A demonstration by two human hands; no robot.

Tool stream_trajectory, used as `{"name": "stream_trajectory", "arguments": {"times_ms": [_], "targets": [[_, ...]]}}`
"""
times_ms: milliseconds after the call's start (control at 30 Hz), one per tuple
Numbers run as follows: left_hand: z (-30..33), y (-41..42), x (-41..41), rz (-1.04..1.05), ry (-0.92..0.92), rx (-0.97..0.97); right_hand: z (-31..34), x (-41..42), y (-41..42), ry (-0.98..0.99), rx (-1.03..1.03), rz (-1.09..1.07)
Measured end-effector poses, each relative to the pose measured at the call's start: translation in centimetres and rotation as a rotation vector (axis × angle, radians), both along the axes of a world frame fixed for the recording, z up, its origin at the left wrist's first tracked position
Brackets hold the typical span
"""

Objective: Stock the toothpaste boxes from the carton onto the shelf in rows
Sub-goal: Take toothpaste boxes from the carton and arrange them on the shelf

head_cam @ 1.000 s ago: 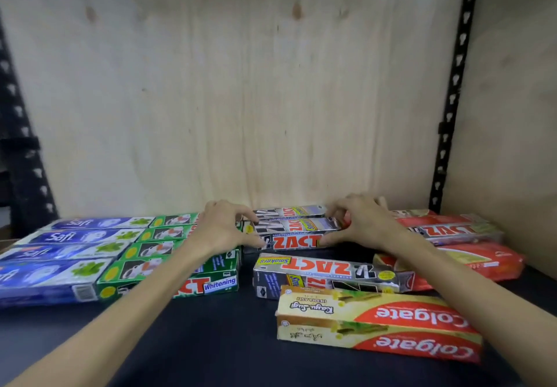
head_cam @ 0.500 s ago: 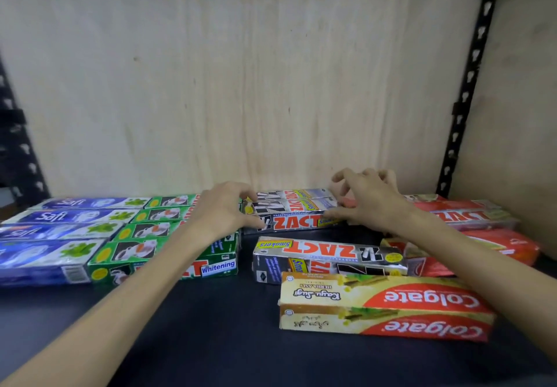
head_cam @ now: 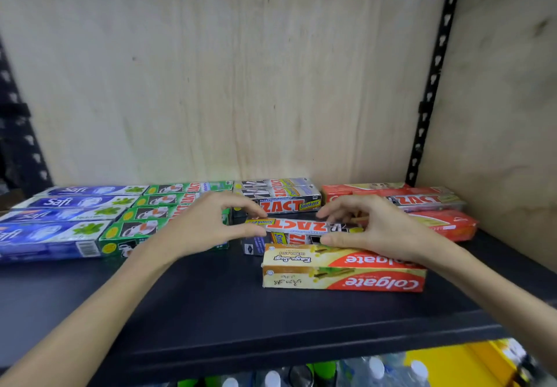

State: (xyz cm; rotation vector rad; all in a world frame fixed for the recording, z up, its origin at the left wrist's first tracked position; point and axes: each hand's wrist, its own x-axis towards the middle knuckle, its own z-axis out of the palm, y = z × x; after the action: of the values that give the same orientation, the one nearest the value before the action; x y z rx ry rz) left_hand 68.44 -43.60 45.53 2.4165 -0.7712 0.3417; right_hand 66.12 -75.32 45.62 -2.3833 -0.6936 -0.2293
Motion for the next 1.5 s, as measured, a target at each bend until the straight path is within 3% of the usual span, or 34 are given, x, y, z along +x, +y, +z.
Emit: {"name": "stream_trajectory", "arguments": {"times_ms": [200,367,667,833,1033,1267,1367,1500], "targets": [[-0.9,-0.1,1.1,0.116,-0.249,0.126,-0.3,1.9,1.0,-0.12,-0.044,-0.097],[-1.7,-0.1,2.4,0.235,-0.352,0.245,-0.9,3.6,2.1,-0.273,-0.177,-0.227],[-2.3,-1.5,3.1,0.336,-0.449,0.254,-1.0,2.9,1.7,-0.159,-0.152,-0.267],[-1.9,-1.0,2.3,0.277,-0.269,0.249,-0.9,3.1,1.6,-0.084,-0.122,-0.278],[-2.2,-1.2,2.8,0.312,-0.24,0.211,-0.4,3.0,1.7,-0.05,-0.206,-0.324],[-1.1,-2.2,0.1,0.282,-0.377,0.01,2.1,-0.5,0.1,-0.1,0.054,-0.265],[-1.1,-2.5,-1.4,0.253,-0.312,-0.092,2.4,-3.4,-0.7,-0.126,0.118,-0.256],[-1.9,-3.0,-4.4,0.165,-0.229,-0.08,1.3,-7.2,-1.1,-0.149,0.125,-0.262]]}}
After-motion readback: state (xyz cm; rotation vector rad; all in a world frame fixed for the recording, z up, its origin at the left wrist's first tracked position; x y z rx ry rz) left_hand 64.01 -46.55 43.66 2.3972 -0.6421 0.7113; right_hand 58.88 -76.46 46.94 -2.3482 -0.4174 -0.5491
